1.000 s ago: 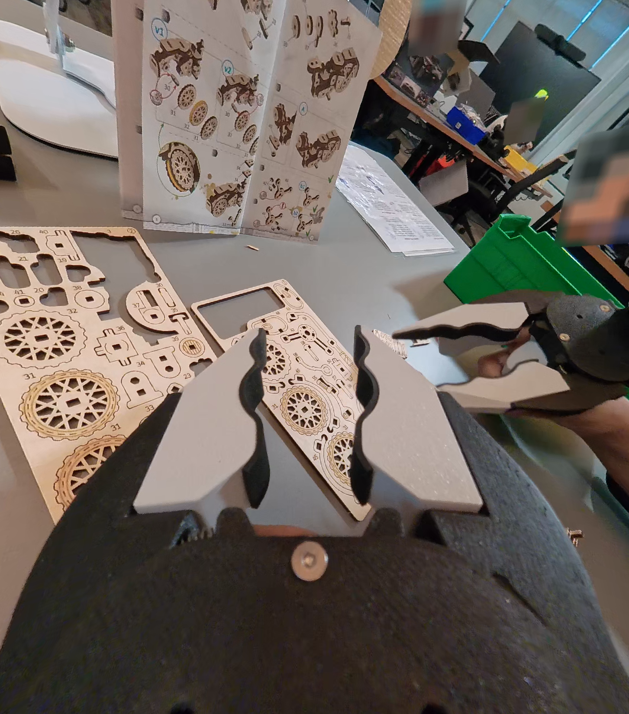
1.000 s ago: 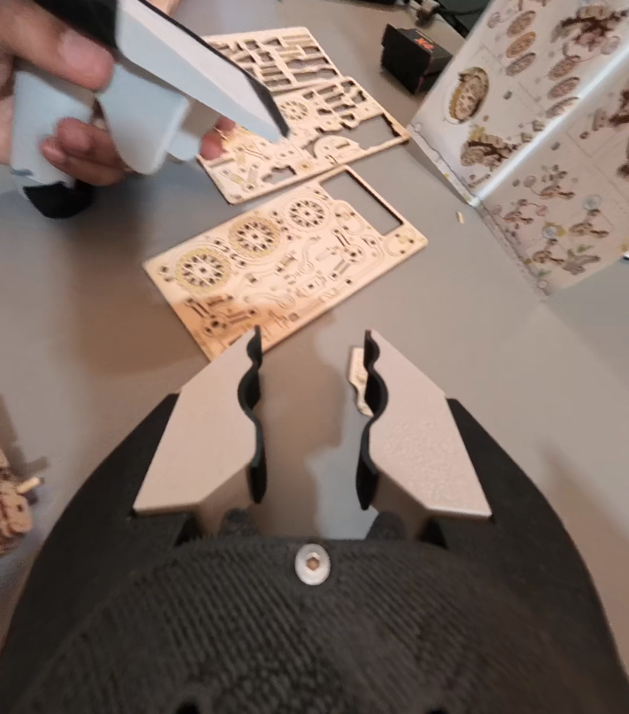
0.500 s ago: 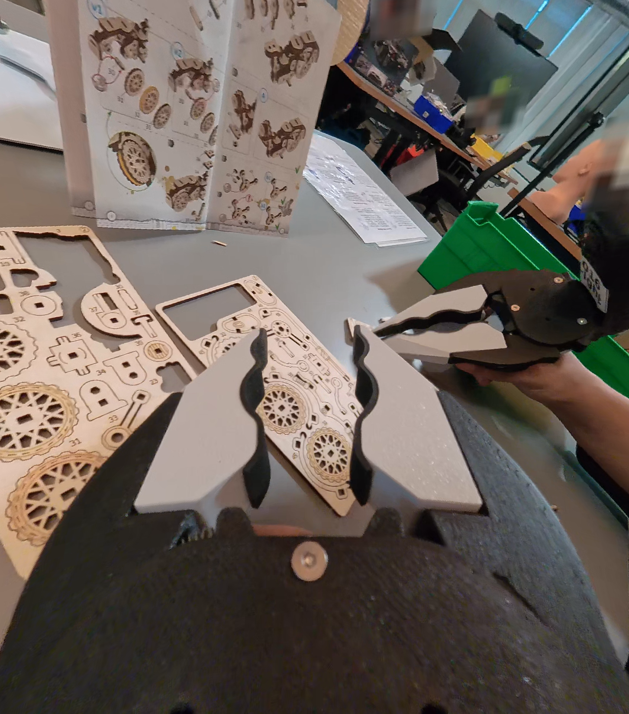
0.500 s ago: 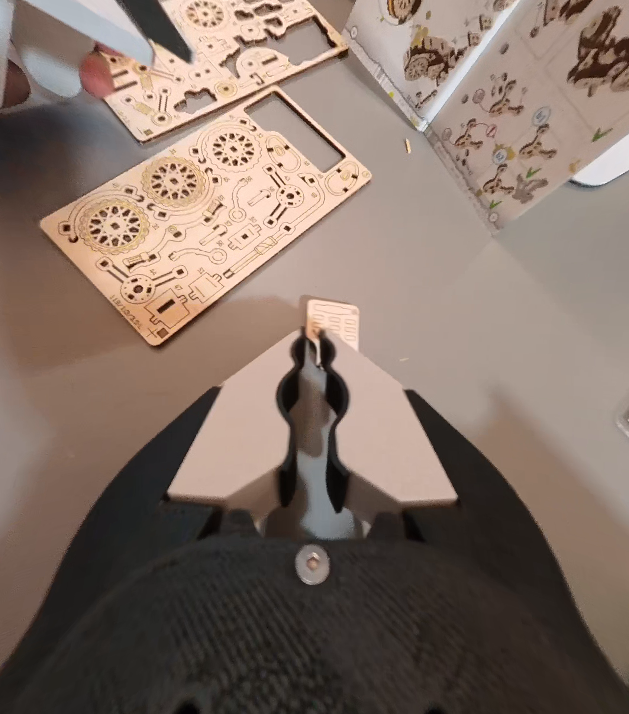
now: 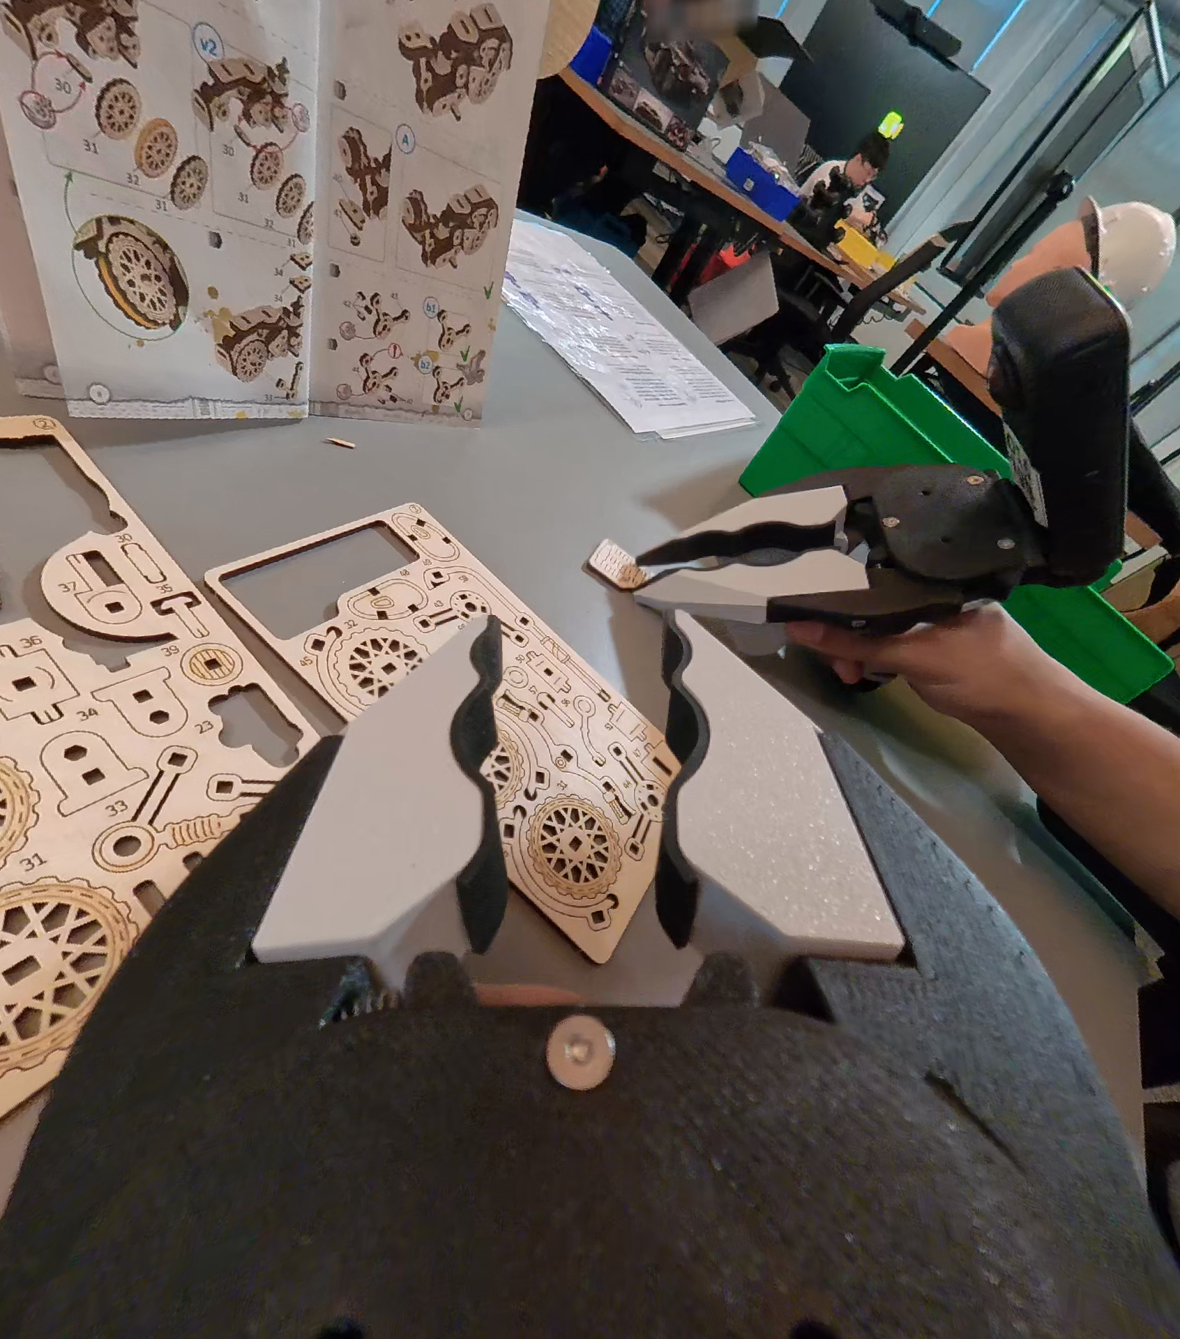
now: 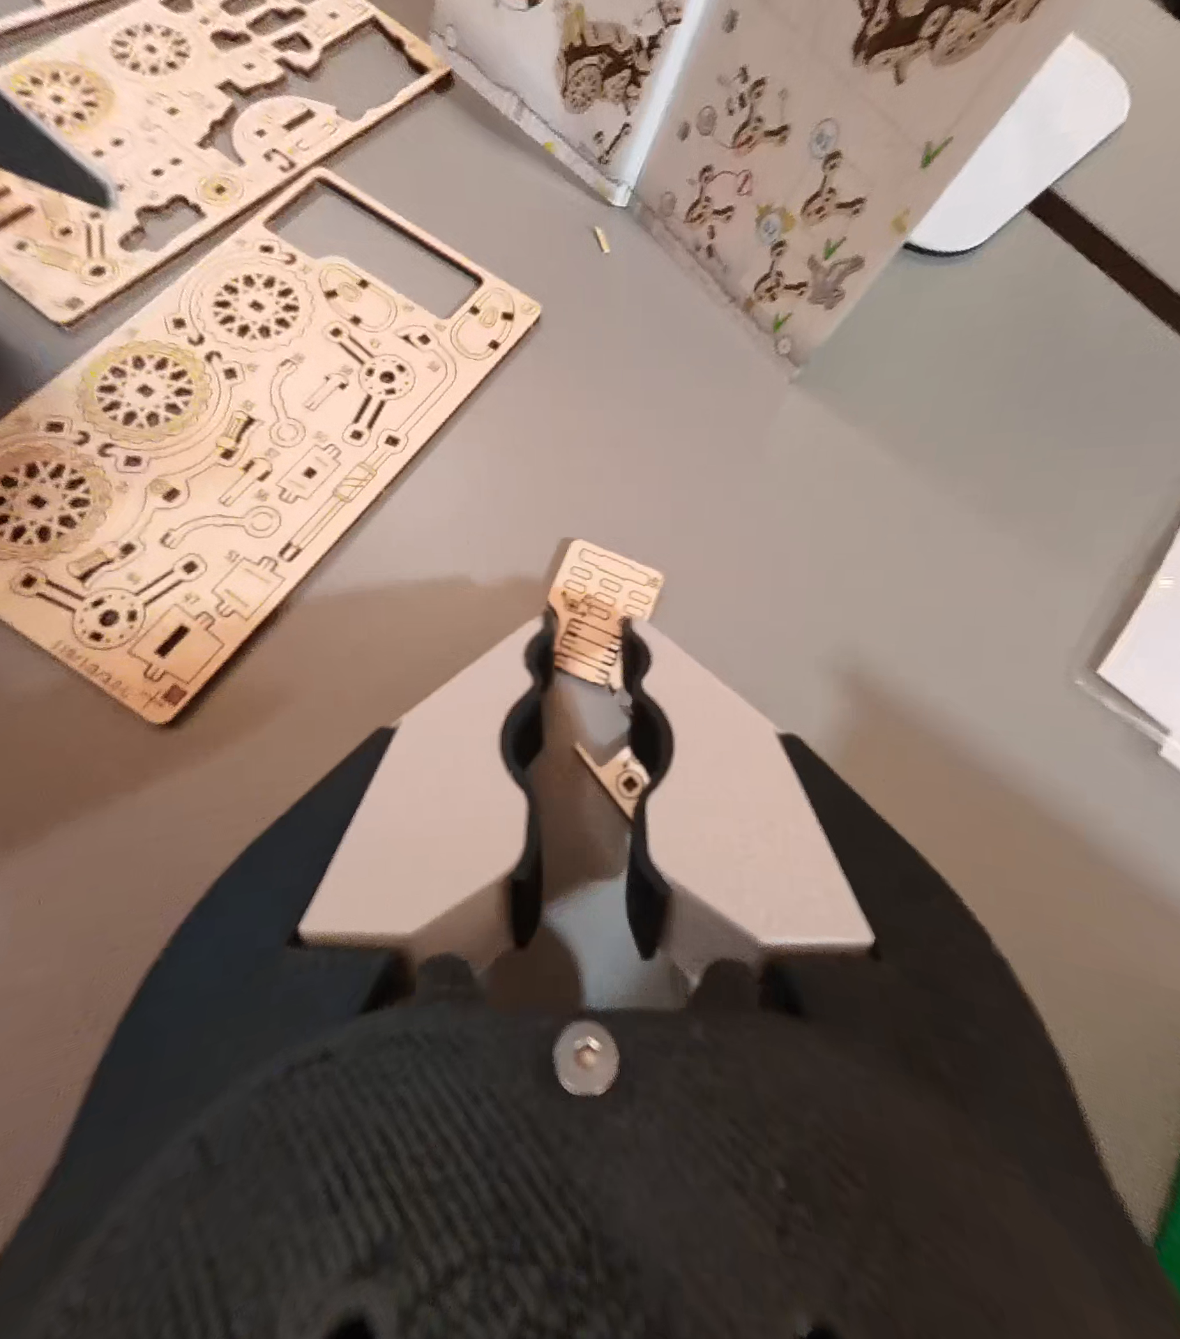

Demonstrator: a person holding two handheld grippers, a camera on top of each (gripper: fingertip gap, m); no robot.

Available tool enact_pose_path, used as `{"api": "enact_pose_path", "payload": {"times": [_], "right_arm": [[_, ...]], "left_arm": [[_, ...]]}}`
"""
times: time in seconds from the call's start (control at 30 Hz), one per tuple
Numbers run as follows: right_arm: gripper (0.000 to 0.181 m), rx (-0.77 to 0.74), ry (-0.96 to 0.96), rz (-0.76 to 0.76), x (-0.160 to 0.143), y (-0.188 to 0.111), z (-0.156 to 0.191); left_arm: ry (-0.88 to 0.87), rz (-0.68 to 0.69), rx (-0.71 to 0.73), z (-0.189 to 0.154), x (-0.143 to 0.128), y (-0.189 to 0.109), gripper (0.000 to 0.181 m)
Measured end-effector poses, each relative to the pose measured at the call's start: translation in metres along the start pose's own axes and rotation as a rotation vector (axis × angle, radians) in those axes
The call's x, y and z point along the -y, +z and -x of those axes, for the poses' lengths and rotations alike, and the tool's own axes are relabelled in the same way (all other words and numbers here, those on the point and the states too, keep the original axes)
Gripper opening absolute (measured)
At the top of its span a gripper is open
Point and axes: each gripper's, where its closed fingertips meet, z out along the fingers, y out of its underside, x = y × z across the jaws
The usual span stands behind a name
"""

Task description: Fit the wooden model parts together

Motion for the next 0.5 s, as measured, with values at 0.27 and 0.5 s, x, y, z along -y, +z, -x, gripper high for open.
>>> {"api": "enact_pose_path", "payload": {"times": [0.27, 0.5], "right_arm": [[0.054, -0.022, -0.025, 0.003, 0.0033, -0.0018, -0.0010], [0.021, 0.055, 0.092, 0.019, -0.0039, -0.0019, -0.0006]], "left_arm": [[0.001, 0.004, -0.008, -0.0009, -0.0002, 0.0008, 0.042], [-0.032, -0.007, -0.018, 0.0013, 0.0011, -0.0002, 0.043]]}}
